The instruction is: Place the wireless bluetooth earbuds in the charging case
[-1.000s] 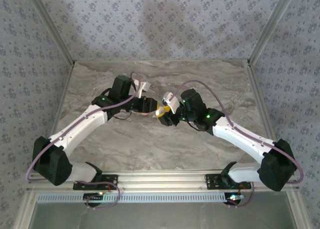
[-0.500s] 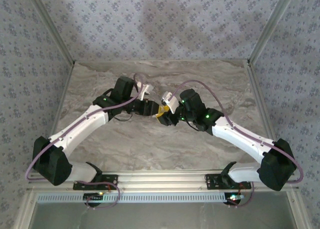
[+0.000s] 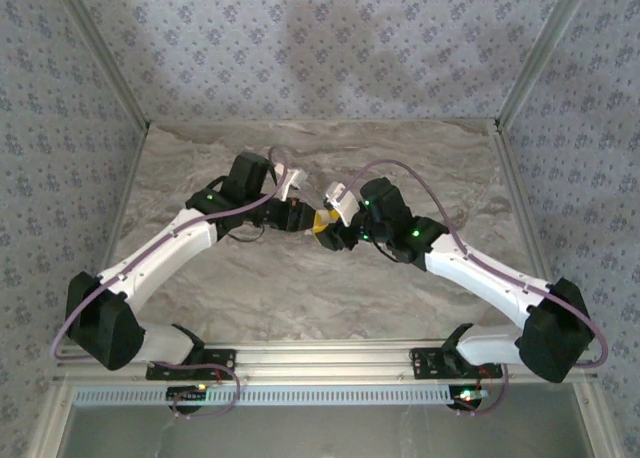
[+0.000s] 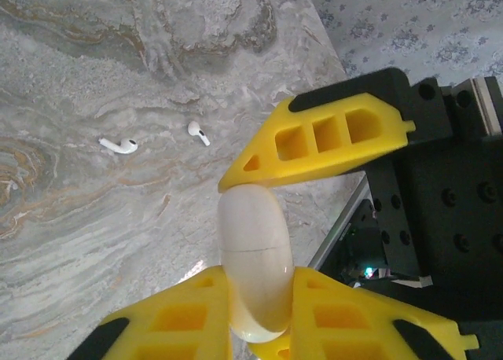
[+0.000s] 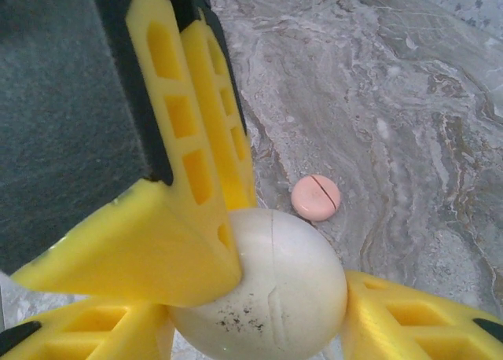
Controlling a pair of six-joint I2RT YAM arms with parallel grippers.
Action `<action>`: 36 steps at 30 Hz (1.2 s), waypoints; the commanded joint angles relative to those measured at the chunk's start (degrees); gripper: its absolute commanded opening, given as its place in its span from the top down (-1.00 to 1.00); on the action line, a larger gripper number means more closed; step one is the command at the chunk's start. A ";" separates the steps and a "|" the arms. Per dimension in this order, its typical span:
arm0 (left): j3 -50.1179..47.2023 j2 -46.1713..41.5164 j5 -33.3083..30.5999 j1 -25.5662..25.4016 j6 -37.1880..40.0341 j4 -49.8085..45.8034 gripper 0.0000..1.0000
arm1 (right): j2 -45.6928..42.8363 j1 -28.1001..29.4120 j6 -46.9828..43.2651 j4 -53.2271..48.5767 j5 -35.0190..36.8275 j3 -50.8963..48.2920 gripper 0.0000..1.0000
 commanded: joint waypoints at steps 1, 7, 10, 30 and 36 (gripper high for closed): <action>1.05 -0.93 -0.24 -0.46 2.74 -0.96 0.71 | -2.39 0.44 -0.41 4.38 1.81 -1.05 -0.18; -3.75 -4.71 -2.12 -0.28 8.04 5.96 0.84 | -6.18 -0.36 -0.41 7.51 0.64 -3.99 -0.32; -7.44 -6.59 -1.97 -0.21 9.72 11.89 0.85 | -8.82 -1.99 0.50 8.91 -3.44 -5.59 -0.34; -23.25 -15.12 13.36 -1.25 15.46 41.30 0.85 | -4.83 -17.34 5.49 -0.55 -45.10 1.63 -0.22; -23.88 -16.60 13.65 -1.92 16.35 42.86 0.85 | -1.72 -17.26 3.53 -2.63 -51.10 5.35 -0.18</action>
